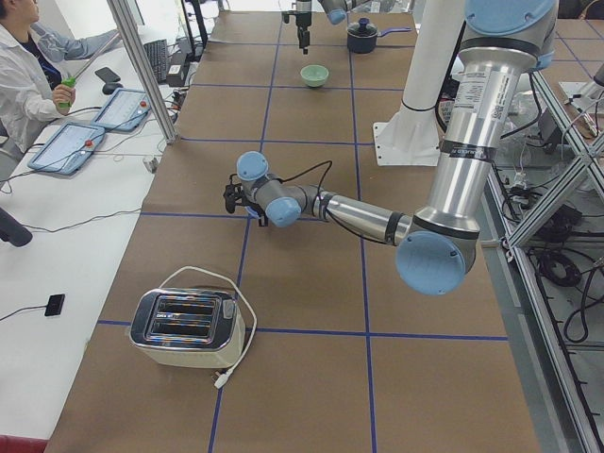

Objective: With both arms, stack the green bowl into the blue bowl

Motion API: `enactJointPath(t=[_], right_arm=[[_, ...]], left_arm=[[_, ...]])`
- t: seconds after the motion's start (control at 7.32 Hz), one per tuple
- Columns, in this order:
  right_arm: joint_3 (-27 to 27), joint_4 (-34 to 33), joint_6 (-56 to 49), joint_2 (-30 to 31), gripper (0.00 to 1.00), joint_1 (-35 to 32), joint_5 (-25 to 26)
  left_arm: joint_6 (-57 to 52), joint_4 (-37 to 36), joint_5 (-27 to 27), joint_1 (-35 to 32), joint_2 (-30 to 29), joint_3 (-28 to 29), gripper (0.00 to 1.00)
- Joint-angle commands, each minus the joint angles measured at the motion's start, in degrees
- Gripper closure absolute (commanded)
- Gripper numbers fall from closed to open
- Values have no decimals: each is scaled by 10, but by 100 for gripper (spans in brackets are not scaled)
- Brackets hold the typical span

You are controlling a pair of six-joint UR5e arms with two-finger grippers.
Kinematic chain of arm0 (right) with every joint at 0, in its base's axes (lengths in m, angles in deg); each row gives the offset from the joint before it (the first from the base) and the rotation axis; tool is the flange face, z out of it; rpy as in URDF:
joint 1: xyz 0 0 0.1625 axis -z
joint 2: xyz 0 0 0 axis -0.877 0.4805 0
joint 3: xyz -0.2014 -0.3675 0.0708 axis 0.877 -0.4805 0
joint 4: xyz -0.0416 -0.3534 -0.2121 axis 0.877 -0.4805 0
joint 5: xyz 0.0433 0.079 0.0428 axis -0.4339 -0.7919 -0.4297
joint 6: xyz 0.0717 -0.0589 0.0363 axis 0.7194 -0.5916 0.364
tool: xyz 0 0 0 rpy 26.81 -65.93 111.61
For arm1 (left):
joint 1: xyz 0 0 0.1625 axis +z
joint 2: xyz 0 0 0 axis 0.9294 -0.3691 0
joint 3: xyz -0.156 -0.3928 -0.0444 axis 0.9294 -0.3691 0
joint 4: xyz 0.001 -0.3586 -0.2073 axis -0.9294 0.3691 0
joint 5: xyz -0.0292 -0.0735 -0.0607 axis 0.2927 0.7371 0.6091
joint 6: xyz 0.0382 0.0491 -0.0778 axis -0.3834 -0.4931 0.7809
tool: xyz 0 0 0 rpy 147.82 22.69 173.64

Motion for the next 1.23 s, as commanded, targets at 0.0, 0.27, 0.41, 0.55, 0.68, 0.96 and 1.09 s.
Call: enactJointPath(t=[0.0, 0.27, 0.41, 0.55, 0.68, 0.96, 1.09], right_arm=[[0, 0, 0, 0, 0, 9, 0], [-3, 14, 1, 1, 0, 25, 1], [-24, 43, 1, 0, 0, 34, 1], [-42, 67, 2, 0, 0, 41, 2], [-47, 70, 2, -1, 1, 44, 2], [-47, 70, 2, -1, 1, 49, 6], [-47, 70, 2, -1, 1, 51, 7]], left_arm=[[138, -1, -2, 34, -50, -16, 94], [250, -26, -22, 88, -86, -45, 94], [271, -111, -48, 114, -139, -63, 94], [272, -206, -83, 138, -192, -78, 94], [276, -226, -104, 165, -206, -81, 94], [308, -226, -143, 210, -231, -68, 94], [319, -225, -150, 221, -251, -52, 94]])
